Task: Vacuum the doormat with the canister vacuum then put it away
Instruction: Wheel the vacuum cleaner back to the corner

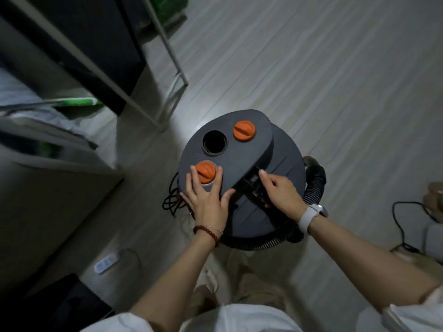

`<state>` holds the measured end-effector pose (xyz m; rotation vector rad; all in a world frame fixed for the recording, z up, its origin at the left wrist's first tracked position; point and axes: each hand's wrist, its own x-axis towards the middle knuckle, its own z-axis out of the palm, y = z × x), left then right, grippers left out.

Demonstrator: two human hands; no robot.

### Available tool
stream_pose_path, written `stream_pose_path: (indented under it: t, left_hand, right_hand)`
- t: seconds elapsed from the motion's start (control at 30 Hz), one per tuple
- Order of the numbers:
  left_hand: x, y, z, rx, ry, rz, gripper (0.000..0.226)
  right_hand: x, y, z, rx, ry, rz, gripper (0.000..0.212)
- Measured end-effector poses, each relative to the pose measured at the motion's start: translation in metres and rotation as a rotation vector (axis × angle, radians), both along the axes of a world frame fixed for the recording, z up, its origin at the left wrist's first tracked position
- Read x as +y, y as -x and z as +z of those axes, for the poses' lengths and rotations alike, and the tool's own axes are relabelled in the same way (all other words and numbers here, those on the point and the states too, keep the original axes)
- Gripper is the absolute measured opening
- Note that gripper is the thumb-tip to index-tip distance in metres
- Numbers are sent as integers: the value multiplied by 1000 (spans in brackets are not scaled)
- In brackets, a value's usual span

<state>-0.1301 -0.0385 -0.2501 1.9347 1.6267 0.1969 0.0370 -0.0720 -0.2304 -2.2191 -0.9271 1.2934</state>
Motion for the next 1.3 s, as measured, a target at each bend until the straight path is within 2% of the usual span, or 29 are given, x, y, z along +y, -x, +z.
stream_pose_path:
  t: [0.17,0.37,0.53,0.7,0.8,0.93,1.03,1.13,1.23,1.3]
  left_hand:
    - [36,-105,2,13,10,-255,55]
    - [98,-230,0,71,-5,-673,56]
    - [166,-327,0,125,-14,-994,59]
    - [239,-409,0,212,-55,-1245,62]
    - [280,-455,2,261,-40,-1333,62]
    - [325,-514,6,273,-22,-1413,63]
    - [353,-556,7,260,-29,-1455,64]
    - [384,-604,6,255,-53,-1511,65]
    - [417,-659,7,252,-69,-1564,65]
    - [438,-704,6,261,-72,-1604,64]
  right_hand:
    - [-11,-84,-2,-9,-49,-302,57]
    - [-2,-164,-10,-8,-95,-727,61]
    - [40,-214,-9,-59,-100,-981,48]
    - [104,-257,-16,-135,-91,-1158,54]
    - [148,-285,-20,-196,-101,-1252,69]
    - [194,-332,-15,-242,-50,-1300,55]
    - [223,-367,-13,-269,-34,-1344,60]
    - [258,-406,-15,-249,-55,-1404,81]
    - [293,-451,-13,-251,-40,-1449,74]
    - [317,-489,-13,-267,-35,-1486,82]
